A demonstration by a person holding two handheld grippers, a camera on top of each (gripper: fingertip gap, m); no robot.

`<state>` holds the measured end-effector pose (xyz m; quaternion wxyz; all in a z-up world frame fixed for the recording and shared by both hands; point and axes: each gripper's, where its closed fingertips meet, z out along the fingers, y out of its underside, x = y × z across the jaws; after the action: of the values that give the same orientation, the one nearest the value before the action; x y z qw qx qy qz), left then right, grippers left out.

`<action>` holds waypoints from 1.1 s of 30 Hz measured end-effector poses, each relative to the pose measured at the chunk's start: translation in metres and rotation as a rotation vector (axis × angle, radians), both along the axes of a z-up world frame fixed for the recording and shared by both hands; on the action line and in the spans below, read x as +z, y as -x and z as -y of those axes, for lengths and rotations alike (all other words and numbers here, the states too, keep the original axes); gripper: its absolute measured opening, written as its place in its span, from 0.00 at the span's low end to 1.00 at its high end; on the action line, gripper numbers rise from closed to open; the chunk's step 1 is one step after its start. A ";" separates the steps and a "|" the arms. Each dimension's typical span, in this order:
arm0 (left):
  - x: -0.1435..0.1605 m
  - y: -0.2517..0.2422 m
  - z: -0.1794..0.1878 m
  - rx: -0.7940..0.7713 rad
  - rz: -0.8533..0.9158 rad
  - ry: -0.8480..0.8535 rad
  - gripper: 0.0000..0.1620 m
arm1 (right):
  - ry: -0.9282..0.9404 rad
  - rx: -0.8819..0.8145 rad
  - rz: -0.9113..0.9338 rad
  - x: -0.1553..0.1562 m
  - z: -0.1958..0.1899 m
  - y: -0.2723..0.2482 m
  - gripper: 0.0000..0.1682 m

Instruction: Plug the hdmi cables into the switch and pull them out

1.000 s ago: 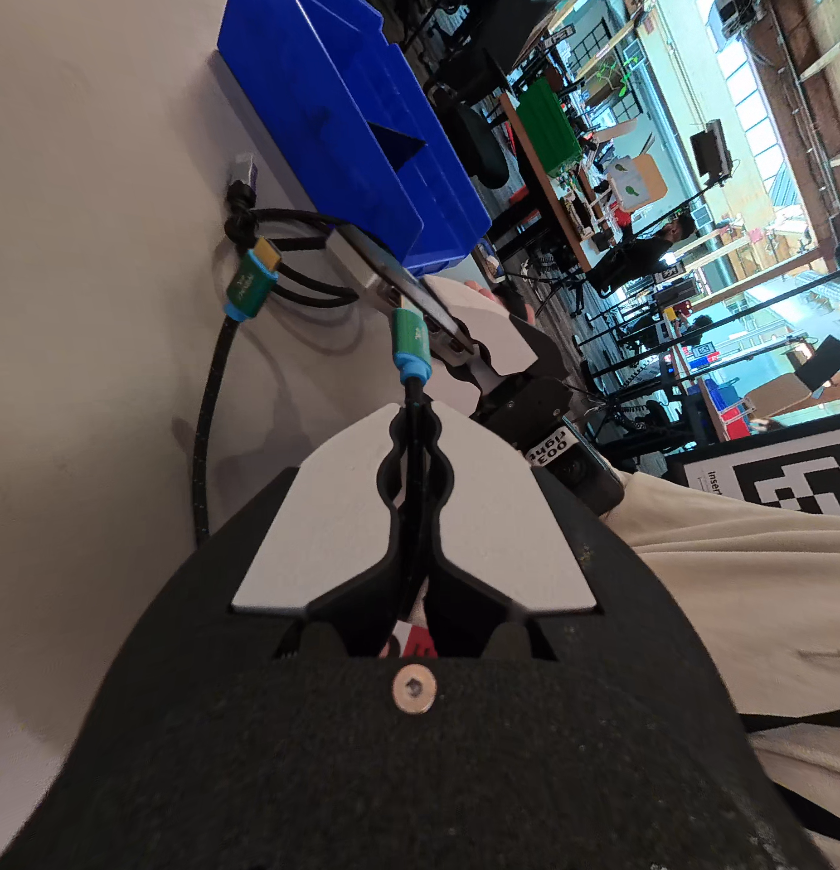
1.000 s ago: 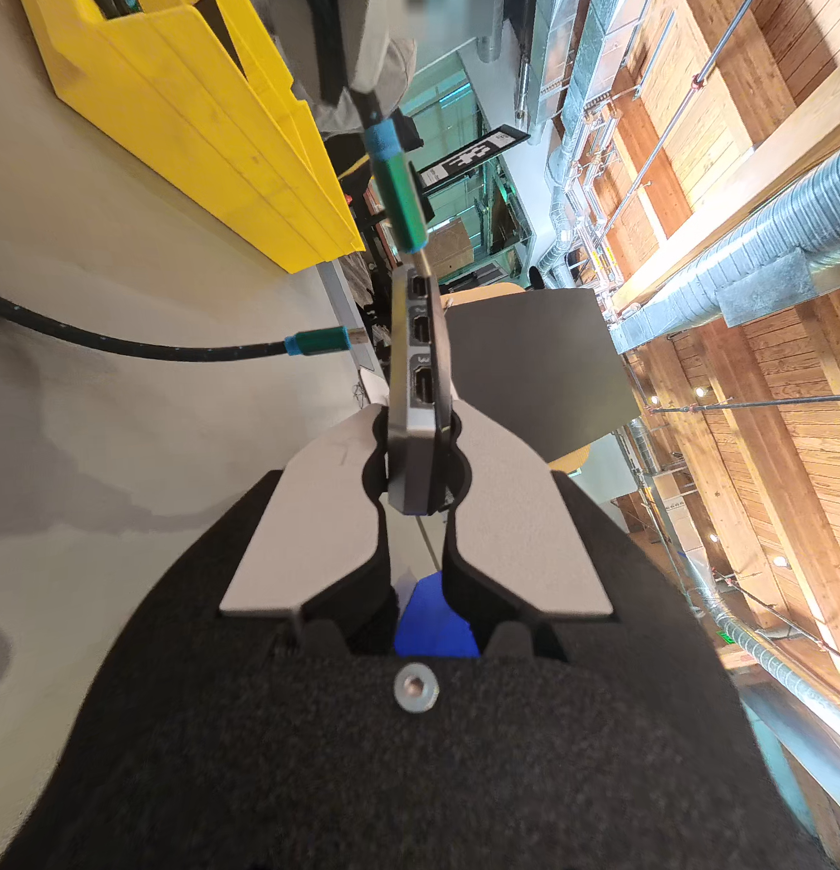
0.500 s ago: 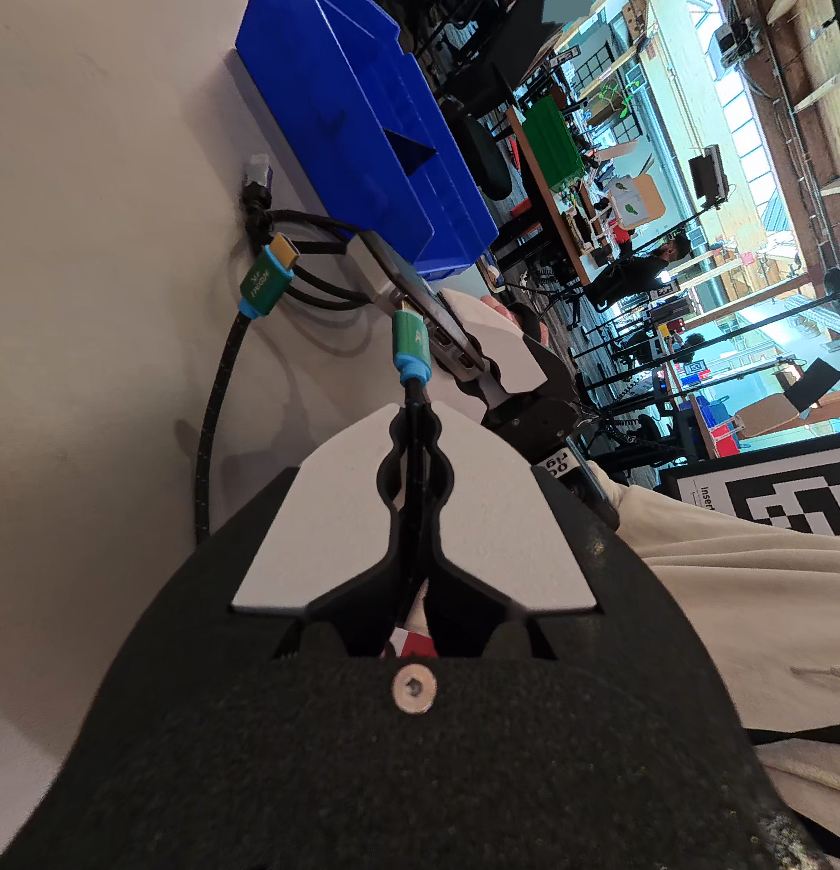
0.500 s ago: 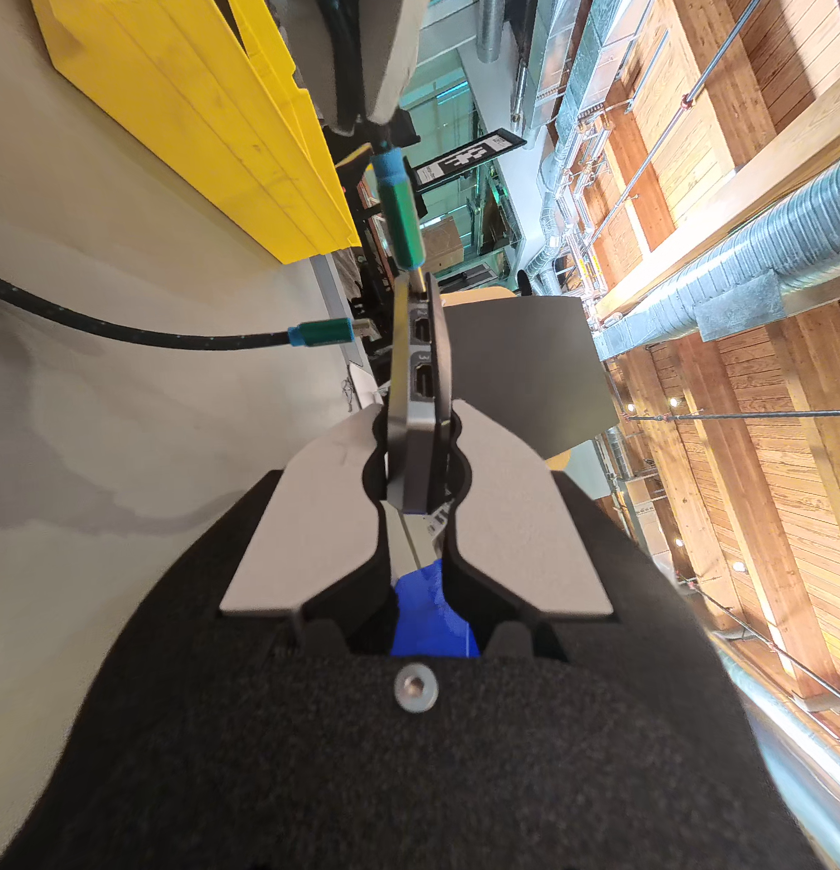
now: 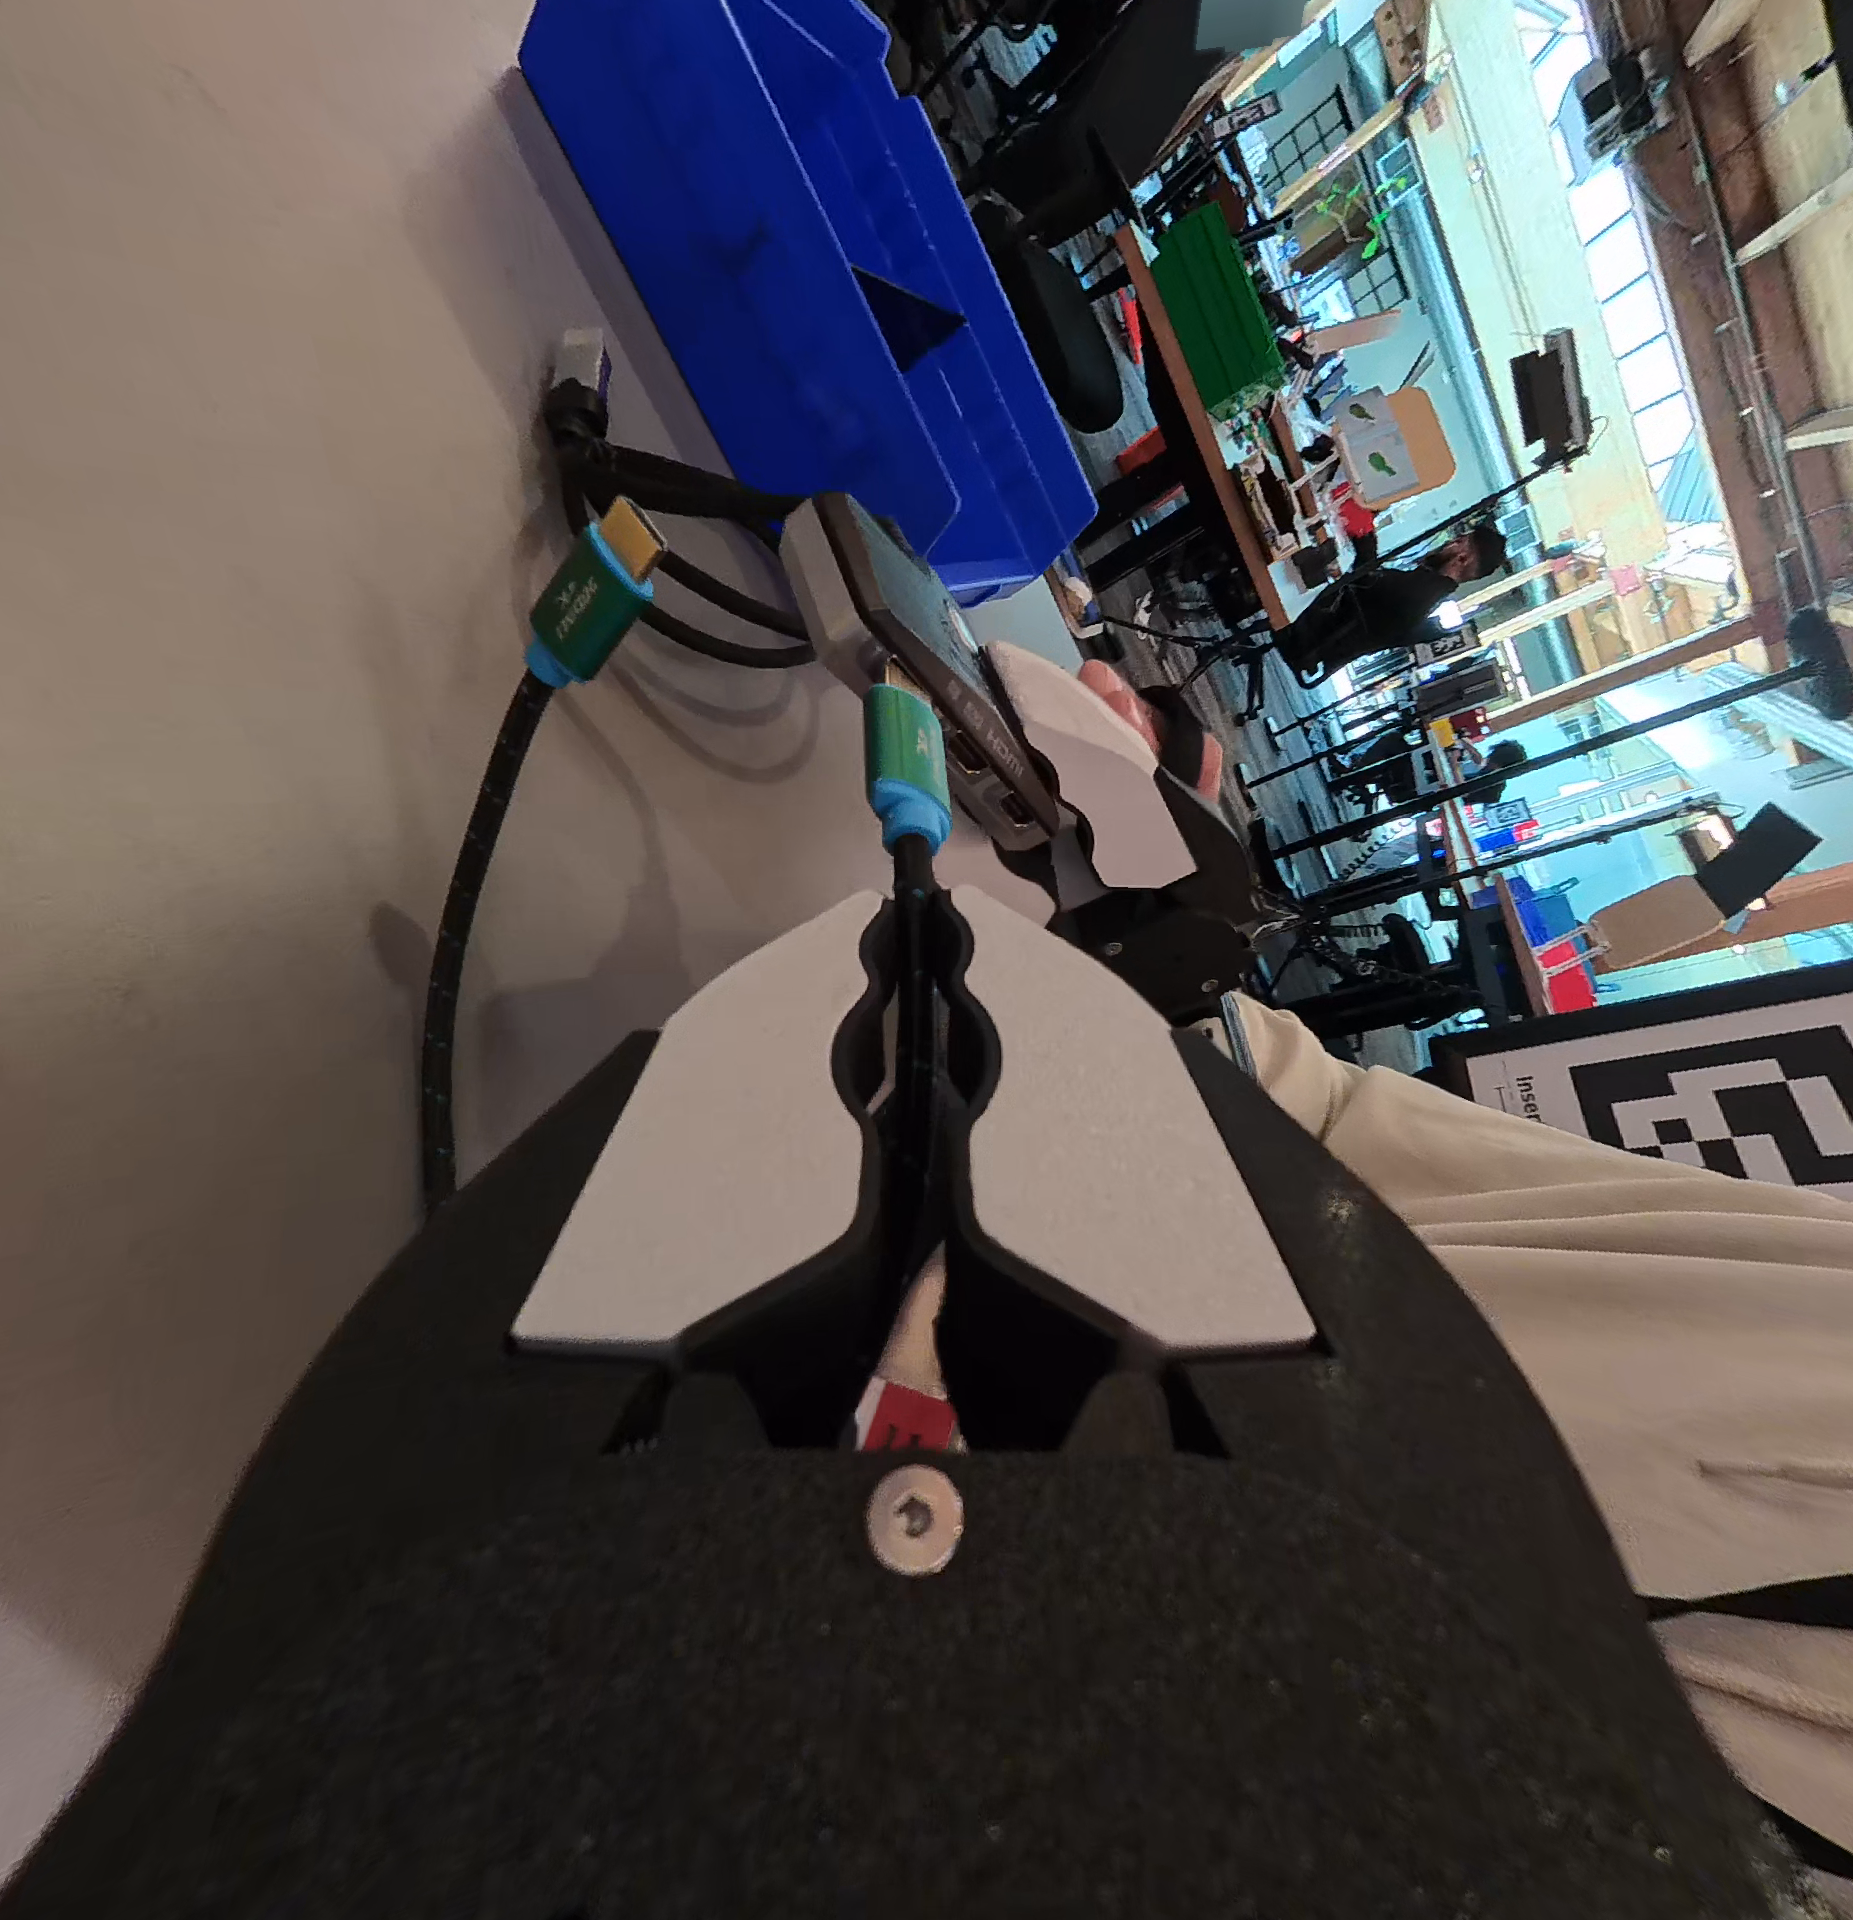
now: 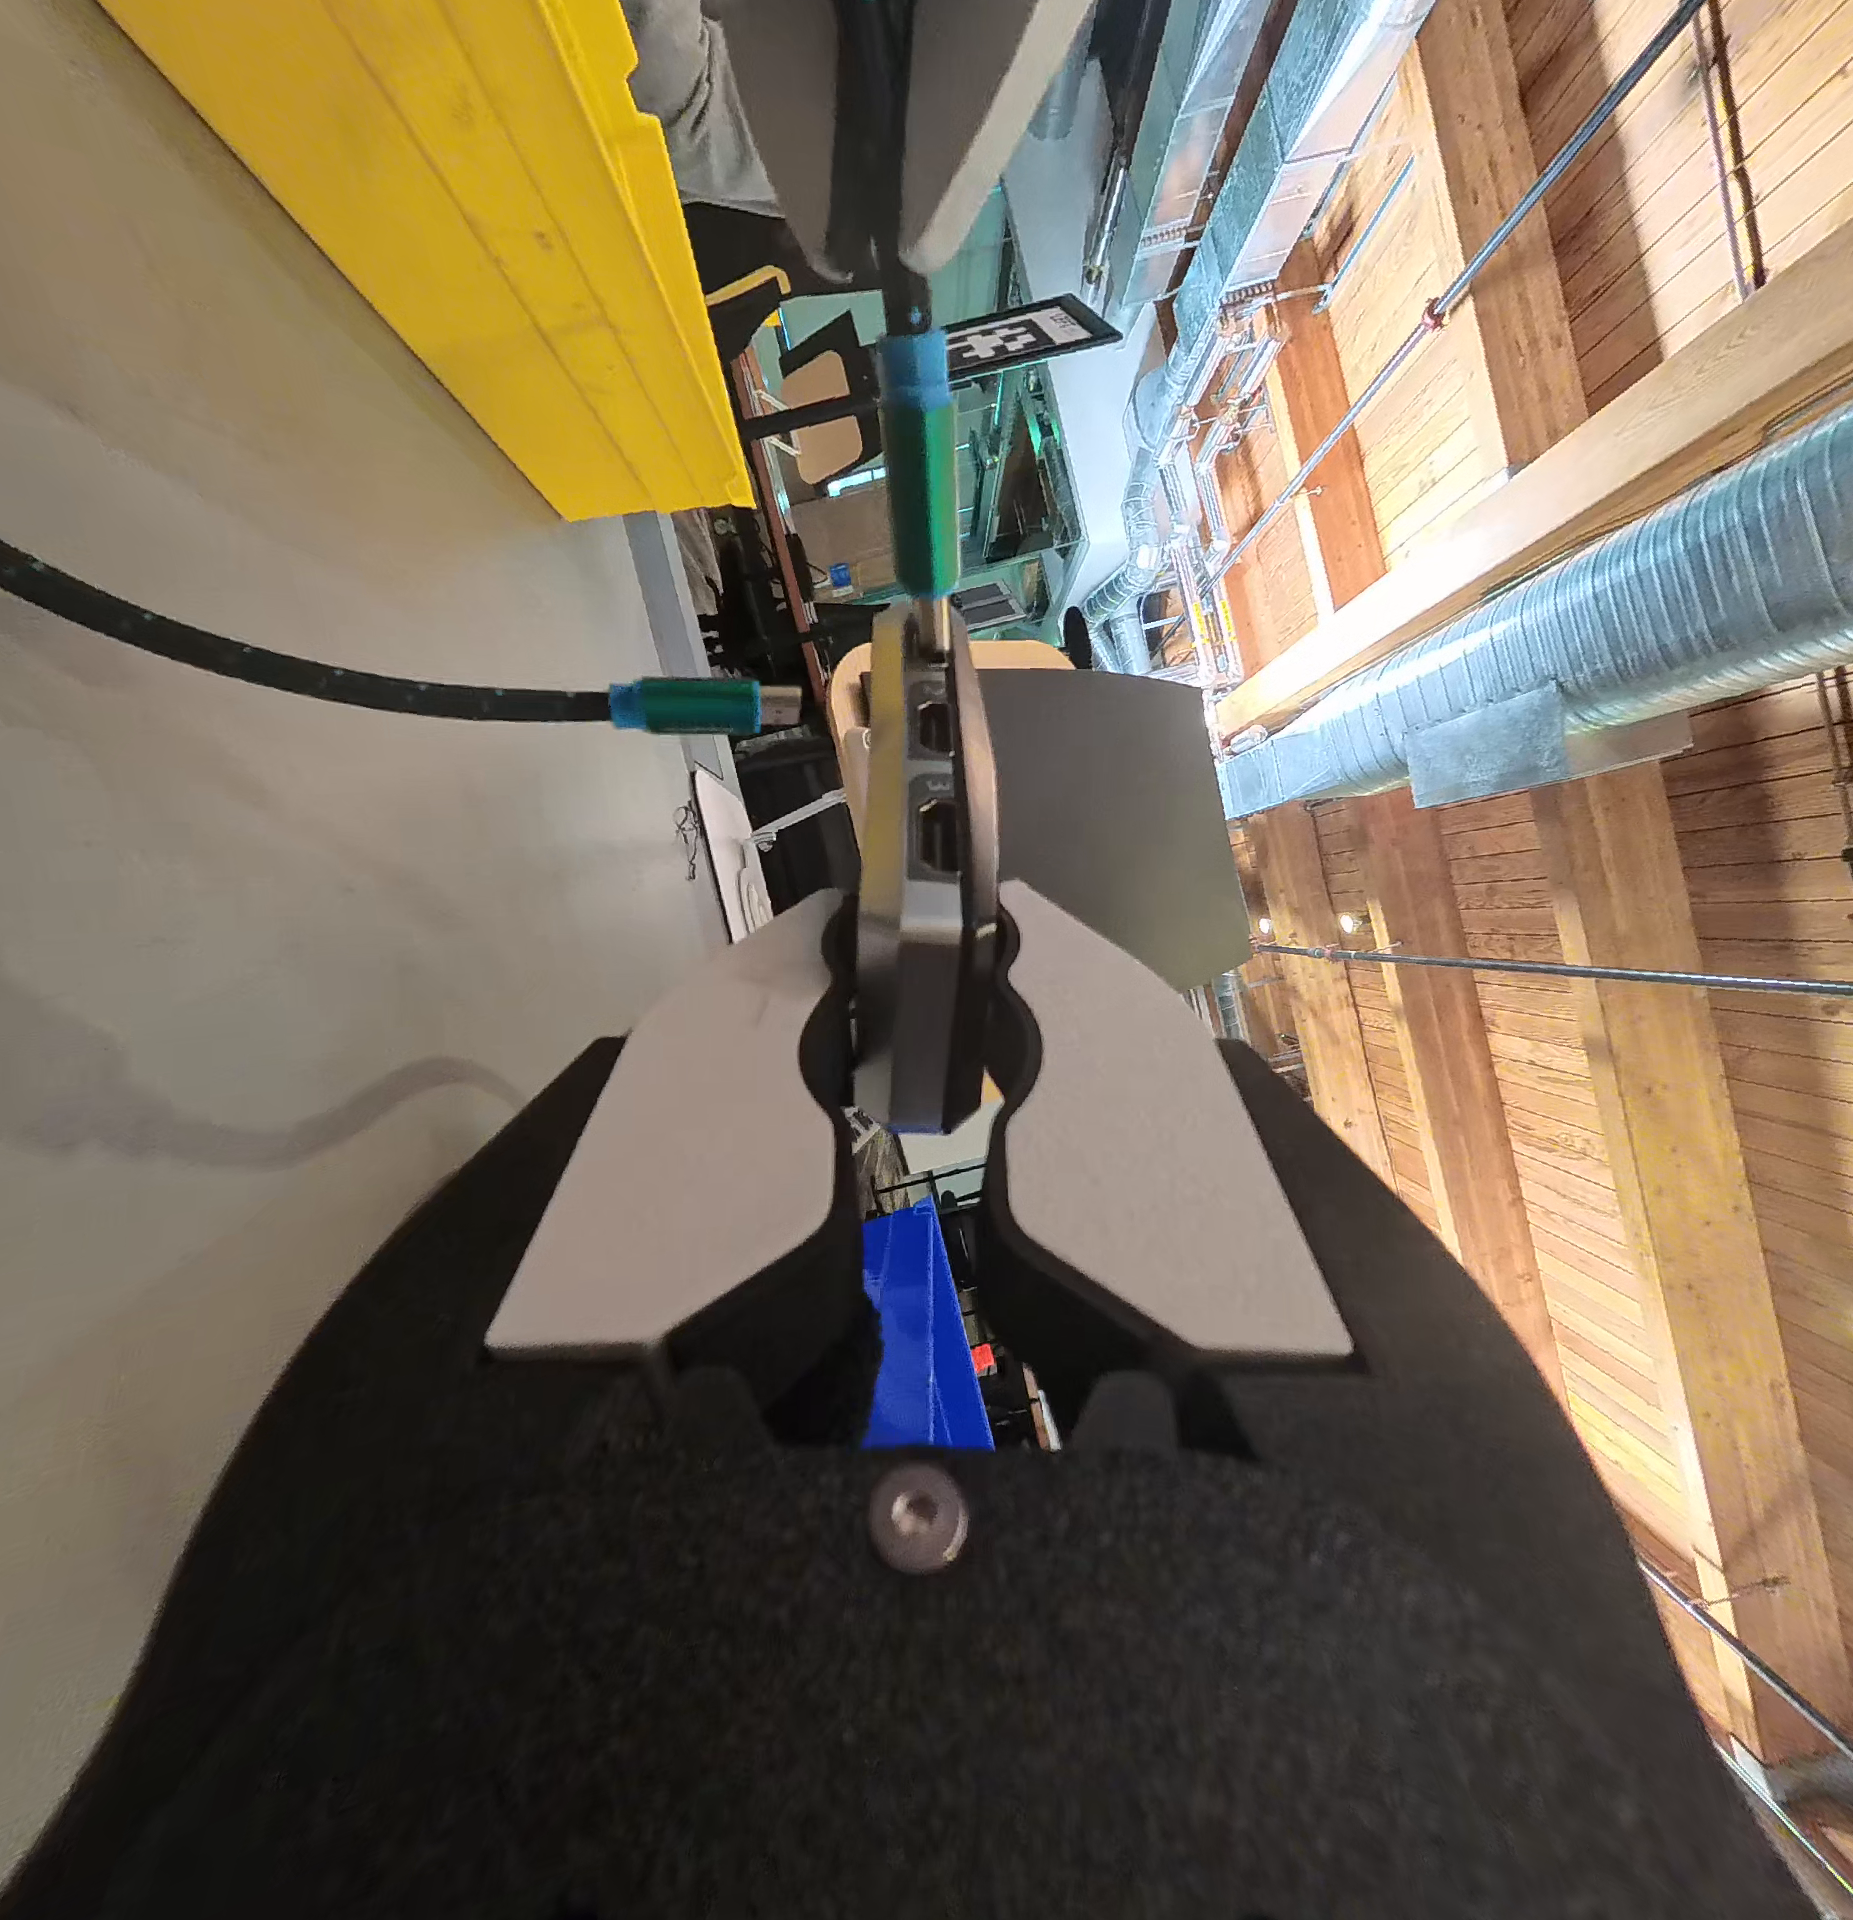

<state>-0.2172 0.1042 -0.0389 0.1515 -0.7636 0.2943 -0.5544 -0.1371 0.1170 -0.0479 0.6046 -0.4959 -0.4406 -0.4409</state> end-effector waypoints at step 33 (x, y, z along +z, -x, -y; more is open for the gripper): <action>-0.005 -0.003 -0.003 -0.084 -0.185 -0.292 0.04 | 0.034 0.110 -0.027 -0.005 0.009 0.008 0.12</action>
<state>-0.2145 0.1076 -0.0437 0.2098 -0.7683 0.4161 -0.4388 -0.1455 0.1076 -0.0527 0.6252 -0.4870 -0.4664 -0.3929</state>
